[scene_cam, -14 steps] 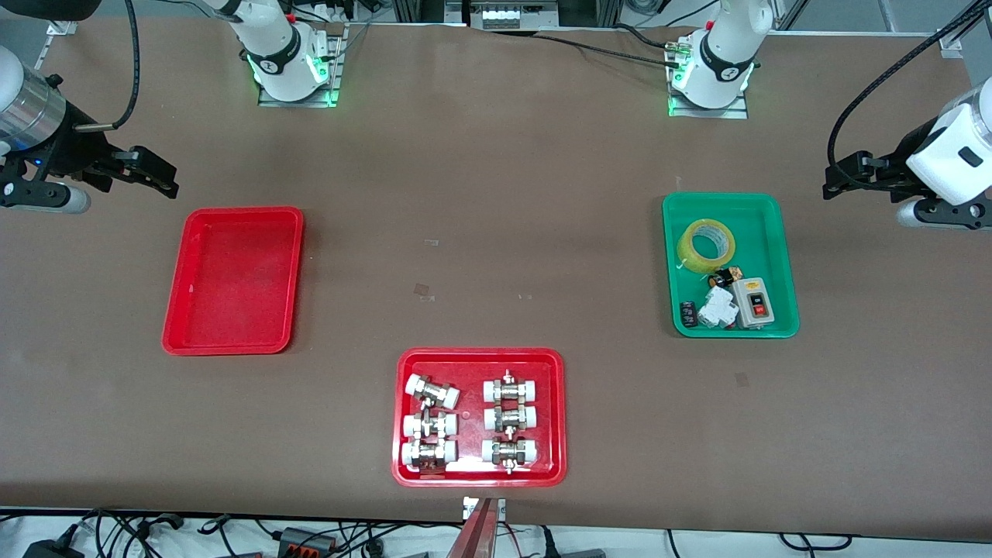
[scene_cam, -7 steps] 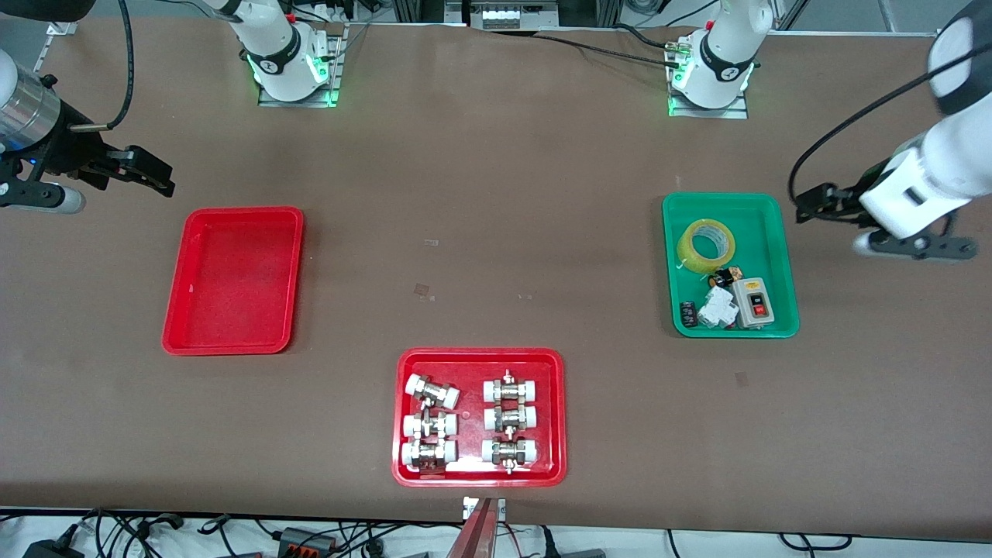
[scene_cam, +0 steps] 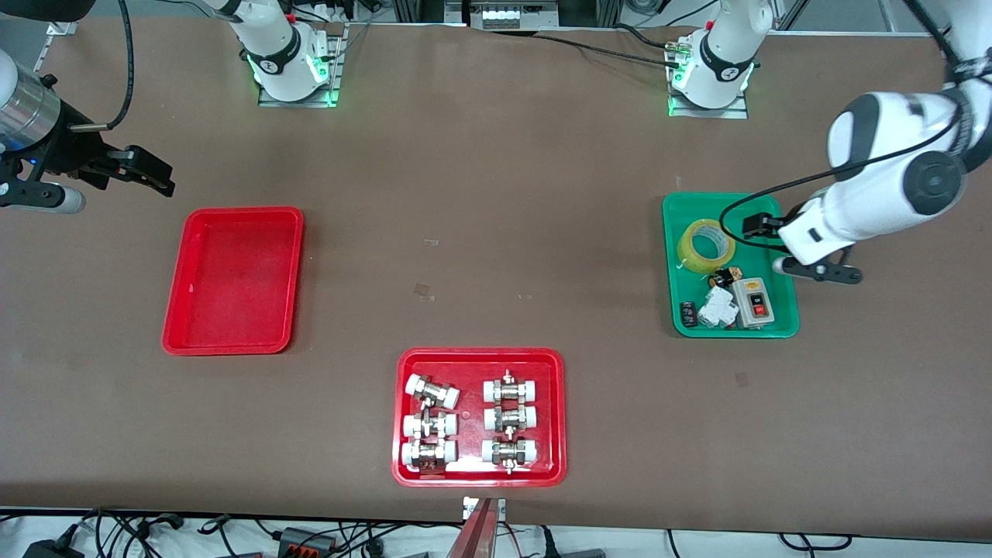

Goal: Left arm passes tape to right arm into tray
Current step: 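Reach the left gripper down to the tape roll in the green tray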

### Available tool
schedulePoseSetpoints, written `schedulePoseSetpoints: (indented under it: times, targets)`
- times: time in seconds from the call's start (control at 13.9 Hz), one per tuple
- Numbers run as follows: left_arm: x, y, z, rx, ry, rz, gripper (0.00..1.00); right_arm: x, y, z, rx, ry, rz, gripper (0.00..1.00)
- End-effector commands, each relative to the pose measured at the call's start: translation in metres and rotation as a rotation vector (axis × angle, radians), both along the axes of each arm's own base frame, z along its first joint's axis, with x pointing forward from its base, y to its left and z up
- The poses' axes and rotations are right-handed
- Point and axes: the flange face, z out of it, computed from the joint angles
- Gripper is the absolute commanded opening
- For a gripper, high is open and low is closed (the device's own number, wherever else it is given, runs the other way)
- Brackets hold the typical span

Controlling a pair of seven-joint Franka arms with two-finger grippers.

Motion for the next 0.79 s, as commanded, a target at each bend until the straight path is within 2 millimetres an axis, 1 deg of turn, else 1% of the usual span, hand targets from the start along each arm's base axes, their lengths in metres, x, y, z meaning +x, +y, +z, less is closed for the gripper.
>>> schedulePoseSetpoints:
  times: [0.0,0.07,0.14,0.36,0.58,0.72]
  targets:
    - [-0.006,-0.007,-0.047,-0.025,0.031,-0.037,1.00,-0.001,-0.002,0.005,0.010,0.006,-0.006,1.00]
    - [-0.007,-0.004,-0.053,-0.026,0.032,-0.029,1.00,-0.001,-0.002,0.005,0.011,0.006,-0.004,1.00]
    - [-0.009,-0.004,-0.062,-0.028,0.038,-0.029,1.00,-0.001,-0.001,0.005,0.012,0.008,-0.004,1.00]
    - [-0.027,-0.004,-0.098,-0.031,0.015,-0.028,1.00,-0.001,-0.001,0.005,0.012,0.008,-0.004,1.00]
    - [-0.032,-0.004,-0.117,-0.036,0.041,-0.028,1.00,-0.001,-0.001,0.005,0.012,0.006,-0.003,1.00]
    - [-0.033,-0.002,-0.124,-0.038,0.054,-0.023,1.00,0.000,-0.003,0.005,0.012,0.006,-0.006,1.00]
